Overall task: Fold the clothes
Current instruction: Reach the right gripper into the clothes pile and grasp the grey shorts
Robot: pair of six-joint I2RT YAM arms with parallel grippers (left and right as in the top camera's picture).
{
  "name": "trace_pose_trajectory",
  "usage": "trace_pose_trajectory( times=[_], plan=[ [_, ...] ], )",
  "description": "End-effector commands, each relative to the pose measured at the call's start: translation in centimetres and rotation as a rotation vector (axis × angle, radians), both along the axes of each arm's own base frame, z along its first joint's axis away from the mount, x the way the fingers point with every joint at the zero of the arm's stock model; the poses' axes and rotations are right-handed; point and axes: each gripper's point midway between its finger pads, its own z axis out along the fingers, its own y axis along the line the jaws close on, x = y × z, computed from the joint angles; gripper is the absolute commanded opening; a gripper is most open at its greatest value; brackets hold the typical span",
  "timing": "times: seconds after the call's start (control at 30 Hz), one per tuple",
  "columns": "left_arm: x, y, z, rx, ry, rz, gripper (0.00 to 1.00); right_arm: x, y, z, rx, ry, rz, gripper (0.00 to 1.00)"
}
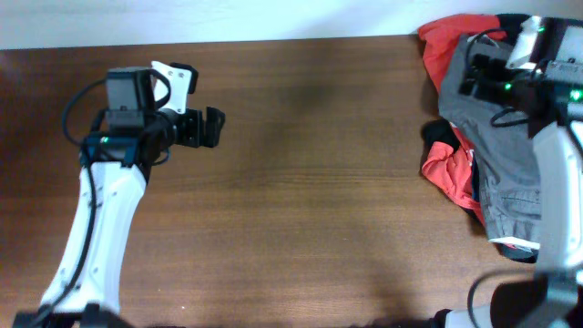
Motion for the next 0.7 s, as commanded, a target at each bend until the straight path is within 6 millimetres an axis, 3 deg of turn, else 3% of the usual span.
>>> trace_pose_trajectory(
  times=[0.0, 0.13, 0.3, 0.47, 0.67],
  plan=[
    [0.3, -1.6, -0.9, -0.059, 0.034, -0.074, 0.99, -0.3, -7.0, -2.1, 0.036, 0.024, -0.184, 0.99],
    [0.4, -1.6, -1.8, -0.058, 0.056, -0.073, 0.99, -3.1, -14.6, -6.1, 0.097, 0.089, -0.382, 0.99],
    [0.7, -1.6, -1.6, -0.058, 0.039, -0.073, 0.99, -6.2, -21.0, -10.2, 0.191, 0.119, -0.506, 0.99],
    [0.8, -1.6, -1.6, -0.058, 0.037, -0.073, 0.99, -8.1, -23.9, -14.5, 0.296, 0.150, -0.553, 1.00],
    [0.8, -1.6, -1.5, -0.058, 0.035, -0.073, 0.99, -8.5, -24.4, -19.0, 0.326, 0.220, -0.489, 0.95]
  ],
)
